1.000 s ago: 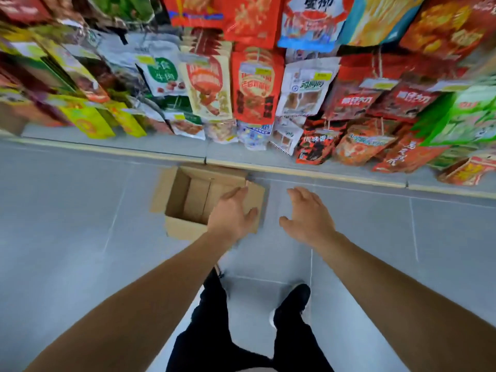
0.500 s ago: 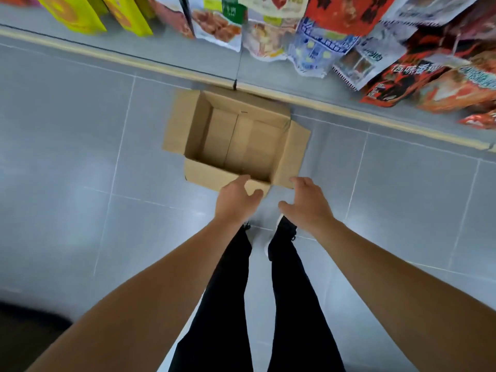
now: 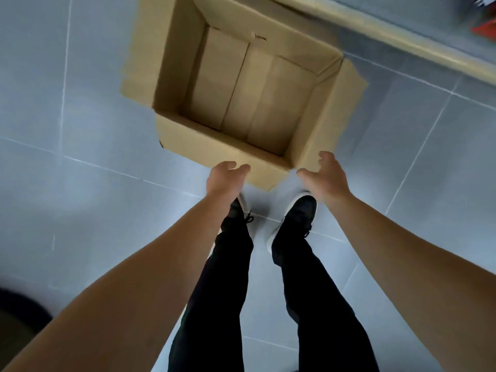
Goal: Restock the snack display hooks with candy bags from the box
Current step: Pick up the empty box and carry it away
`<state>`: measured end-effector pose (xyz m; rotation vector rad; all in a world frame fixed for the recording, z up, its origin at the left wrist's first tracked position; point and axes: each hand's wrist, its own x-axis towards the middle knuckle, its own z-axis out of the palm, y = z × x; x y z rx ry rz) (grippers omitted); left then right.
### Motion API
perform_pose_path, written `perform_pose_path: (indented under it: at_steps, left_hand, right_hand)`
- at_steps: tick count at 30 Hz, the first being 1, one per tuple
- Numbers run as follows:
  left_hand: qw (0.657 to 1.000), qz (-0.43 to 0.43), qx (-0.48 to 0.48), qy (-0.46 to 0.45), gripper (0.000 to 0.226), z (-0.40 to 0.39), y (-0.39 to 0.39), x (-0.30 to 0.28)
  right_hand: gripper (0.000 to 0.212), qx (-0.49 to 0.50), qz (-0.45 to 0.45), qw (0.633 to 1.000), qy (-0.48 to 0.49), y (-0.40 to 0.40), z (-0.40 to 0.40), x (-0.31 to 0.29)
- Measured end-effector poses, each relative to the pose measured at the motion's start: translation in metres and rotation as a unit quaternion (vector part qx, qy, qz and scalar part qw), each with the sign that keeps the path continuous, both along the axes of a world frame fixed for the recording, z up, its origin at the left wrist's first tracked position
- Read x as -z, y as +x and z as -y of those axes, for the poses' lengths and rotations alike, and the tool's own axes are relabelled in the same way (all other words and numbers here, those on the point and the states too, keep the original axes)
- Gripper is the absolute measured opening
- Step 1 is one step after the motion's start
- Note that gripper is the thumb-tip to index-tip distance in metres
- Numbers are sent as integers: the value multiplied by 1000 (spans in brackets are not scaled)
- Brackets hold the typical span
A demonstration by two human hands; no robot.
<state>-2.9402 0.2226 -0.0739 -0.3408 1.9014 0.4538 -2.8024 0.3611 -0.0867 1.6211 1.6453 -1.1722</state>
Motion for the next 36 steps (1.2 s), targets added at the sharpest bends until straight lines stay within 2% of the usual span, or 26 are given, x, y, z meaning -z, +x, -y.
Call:
perform_pose_path:
  at_steps: [3,6,10,14,16,20,25,29,33,36]
  left_hand:
    - [992,31,-122,-19,83,-1,5,50]
    - [970,66,-232,-13,61,-9,10,94]
    - [933,76,-351,4,41,-24,-3,138]
    - [925,74,-371,38,13,-34,-11,140]
    - [922,85,-373,57,12,-32,-5,126]
    - [930,126,-338,66,29,-25,21,63]
    - [934,168,-314,38,30,-18,62,-47]
    - [941,176,-287,43,33,-9,84,-137]
    - [961,172,-210,50,35,-3,110,-235]
    - [973,177,-140,50,35,2,132,-287]
  right_hand:
    - [73,78,2,997,-3,-9,-6,46]
    - [65,170,9,985,-14,-19,-10,94]
    - [39,228,10,974,-12,-21,-14,139]
    - [13,253,-22,967,-14,-17,-18,147]
    - [11,248,-20,968,-17,-9,-20,130]
    - [18,249,1,968,-23,24,-20,62]
    - [27,291,27,956,-12,76,-2,-52]
    - [23,330,36,943,-8,111,28,-148]
    - [22,402,29,915,1,148,61,-252]
    - [23,448,10,894,1,179,88,-305]
